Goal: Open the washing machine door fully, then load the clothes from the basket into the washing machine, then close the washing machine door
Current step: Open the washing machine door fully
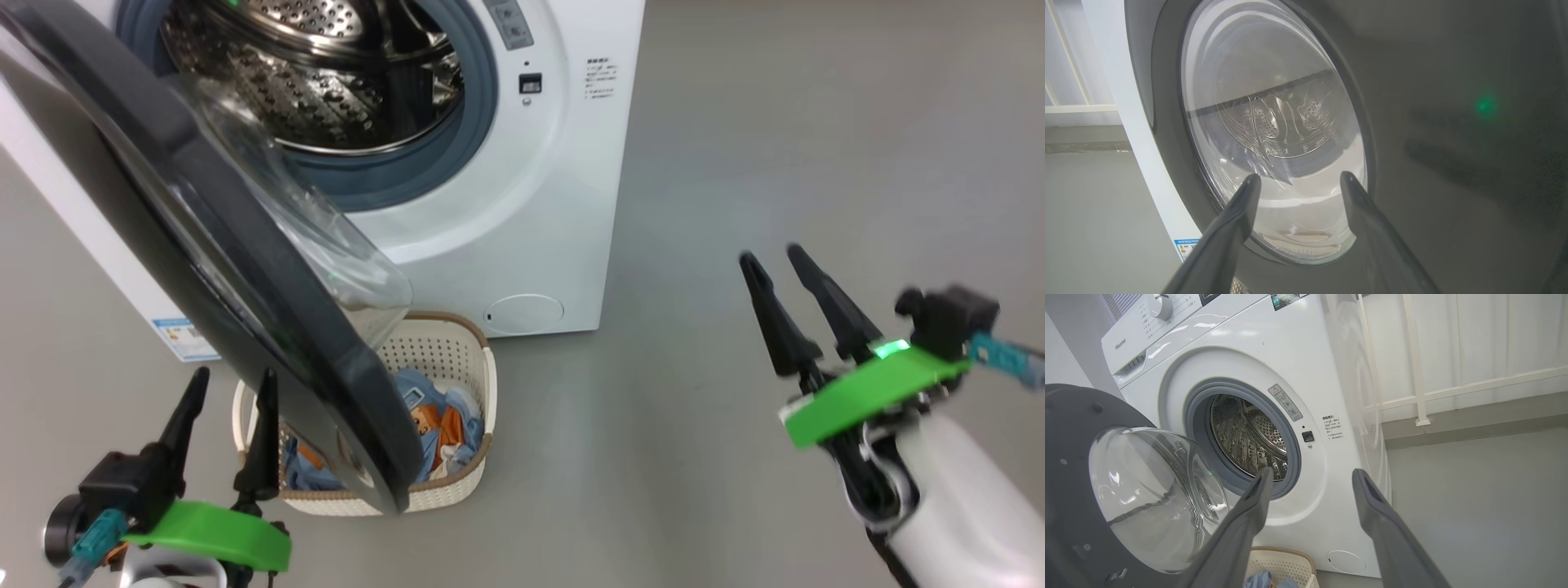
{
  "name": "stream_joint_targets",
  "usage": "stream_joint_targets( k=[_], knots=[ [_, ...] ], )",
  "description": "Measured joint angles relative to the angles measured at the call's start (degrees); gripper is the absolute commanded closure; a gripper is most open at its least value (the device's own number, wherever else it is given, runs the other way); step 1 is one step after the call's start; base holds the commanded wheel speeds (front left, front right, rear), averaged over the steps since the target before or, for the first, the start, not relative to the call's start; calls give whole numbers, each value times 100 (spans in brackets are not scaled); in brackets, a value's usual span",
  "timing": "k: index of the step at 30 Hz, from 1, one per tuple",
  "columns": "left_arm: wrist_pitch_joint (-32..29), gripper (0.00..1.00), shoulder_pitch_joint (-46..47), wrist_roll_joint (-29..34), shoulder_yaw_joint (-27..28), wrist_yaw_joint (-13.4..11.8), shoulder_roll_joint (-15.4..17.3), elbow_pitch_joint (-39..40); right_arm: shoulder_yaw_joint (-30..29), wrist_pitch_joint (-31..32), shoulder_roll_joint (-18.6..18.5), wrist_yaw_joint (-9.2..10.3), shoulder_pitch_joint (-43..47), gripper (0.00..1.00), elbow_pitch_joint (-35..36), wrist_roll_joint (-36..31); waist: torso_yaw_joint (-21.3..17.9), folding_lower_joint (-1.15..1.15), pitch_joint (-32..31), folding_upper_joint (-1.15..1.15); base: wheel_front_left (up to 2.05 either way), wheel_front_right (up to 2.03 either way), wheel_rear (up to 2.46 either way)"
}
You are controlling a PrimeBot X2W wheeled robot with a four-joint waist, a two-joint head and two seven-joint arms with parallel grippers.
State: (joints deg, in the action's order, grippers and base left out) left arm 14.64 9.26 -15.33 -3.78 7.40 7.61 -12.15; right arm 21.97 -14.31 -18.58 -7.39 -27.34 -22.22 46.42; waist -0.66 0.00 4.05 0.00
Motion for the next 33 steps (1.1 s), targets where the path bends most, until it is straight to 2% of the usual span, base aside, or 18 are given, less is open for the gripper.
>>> stream_joint_targets(
  k=[3, 6, 15, 24, 33],
  knots=[
    [-1, 0, -74, 7, 78, 0, -10, 13, -616, -1, 265, 0, 526, 0, 304, -870, -44, 0, -65, 0, 0, 0, 0],
    [-1, 0, -187, 12, 185, 0, -33, 22, -982, -1, 541, -1, 1057, 0, 559, -1507, -82, 0, -124, 0, 0, 0, 0],
    [-1, 0, -536, 93, 407, -10, -174, 110, -1619, -1, 979, -1, 2104, 0, 955, -2585, -166, 0, -335, 0, 0, 0, 0],
    [-1, 0, -746, 137, 494, -11, -233, 197, -2019, -1, 1185, -1, 2533, 0, 1101, -3182, -169, 0, -479, 0, 0, 0, 0],
    [-1, 0, -856, 194, 513, -15, -256, 201, -2248, -1, 1295, -1, 2634, 0, 1083, -3333, -163, 0, -574, 0, 0, 0, 0]
  ],
)
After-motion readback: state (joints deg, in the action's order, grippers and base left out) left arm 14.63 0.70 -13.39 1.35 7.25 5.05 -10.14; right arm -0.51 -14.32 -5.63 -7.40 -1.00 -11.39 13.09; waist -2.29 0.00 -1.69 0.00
